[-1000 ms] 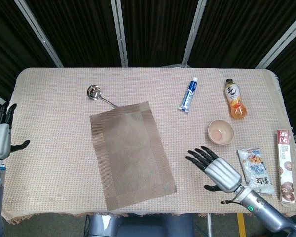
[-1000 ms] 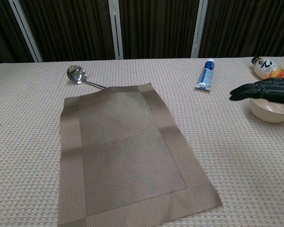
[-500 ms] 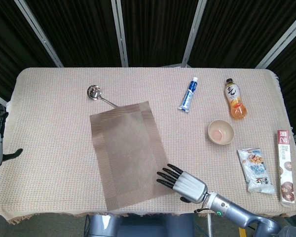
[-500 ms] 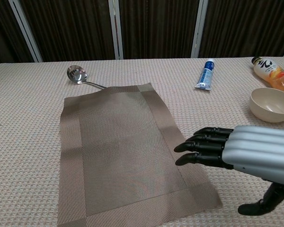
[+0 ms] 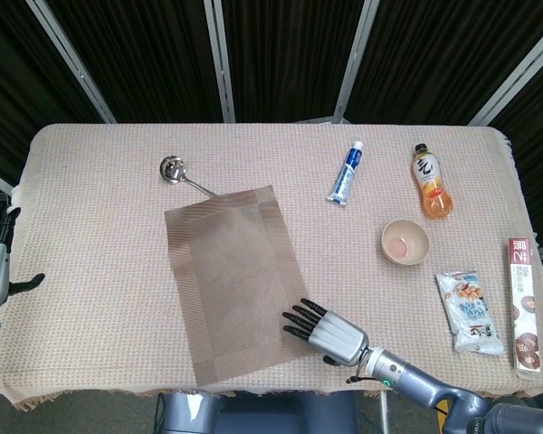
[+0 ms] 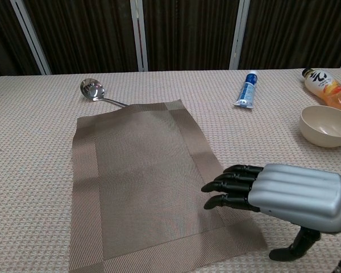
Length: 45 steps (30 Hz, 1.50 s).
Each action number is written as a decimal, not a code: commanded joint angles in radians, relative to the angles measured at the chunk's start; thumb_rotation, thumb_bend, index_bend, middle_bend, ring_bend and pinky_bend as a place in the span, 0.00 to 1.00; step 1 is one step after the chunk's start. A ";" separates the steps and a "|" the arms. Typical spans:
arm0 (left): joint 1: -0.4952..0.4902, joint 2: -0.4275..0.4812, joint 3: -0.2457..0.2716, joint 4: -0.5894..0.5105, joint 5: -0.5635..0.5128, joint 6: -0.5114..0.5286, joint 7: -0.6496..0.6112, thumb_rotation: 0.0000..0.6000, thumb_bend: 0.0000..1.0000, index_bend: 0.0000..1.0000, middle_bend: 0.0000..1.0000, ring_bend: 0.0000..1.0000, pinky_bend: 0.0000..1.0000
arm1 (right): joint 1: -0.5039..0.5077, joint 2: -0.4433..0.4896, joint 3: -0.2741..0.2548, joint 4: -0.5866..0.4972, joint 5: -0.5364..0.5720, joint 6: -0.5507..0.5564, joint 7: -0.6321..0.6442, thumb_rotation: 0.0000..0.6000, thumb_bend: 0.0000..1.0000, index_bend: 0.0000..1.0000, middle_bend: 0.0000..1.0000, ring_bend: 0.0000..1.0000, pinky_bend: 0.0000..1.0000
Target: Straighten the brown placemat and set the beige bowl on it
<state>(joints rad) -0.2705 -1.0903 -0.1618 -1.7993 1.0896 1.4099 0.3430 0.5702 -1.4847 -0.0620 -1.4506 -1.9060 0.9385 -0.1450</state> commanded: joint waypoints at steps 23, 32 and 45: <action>0.005 0.006 -0.003 0.000 0.001 -0.016 -0.016 1.00 0.00 0.00 0.00 0.00 0.00 | 0.023 -0.058 0.013 0.030 0.079 -0.002 -0.068 1.00 0.10 0.13 0.00 0.00 0.00; 0.005 0.007 0.000 -0.003 0.003 -0.022 -0.017 1.00 0.00 0.00 0.00 0.00 0.00 | 0.030 -0.059 0.036 0.009 0.115 0.010 -0.074 1.00 0.19 0.17 0.00 0.00 0.00; 0.005 0.008 -0.003 -0.001 -0.001 -0.030 -0.022 1.00 0.00 0.00 0.00 0.00 0.00 | 0.023 -0.067 0.013 0.023 0.082 0.091 -0.027 1.00 0.51 0.86 0.06 0.00 0.00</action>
<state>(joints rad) -0.2651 -1.0822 -0.1645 -1.8003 1.0887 1.3813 0.3215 0.5976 -1.5520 -0.0409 -1.4349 -1.8110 1.0121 -0.1838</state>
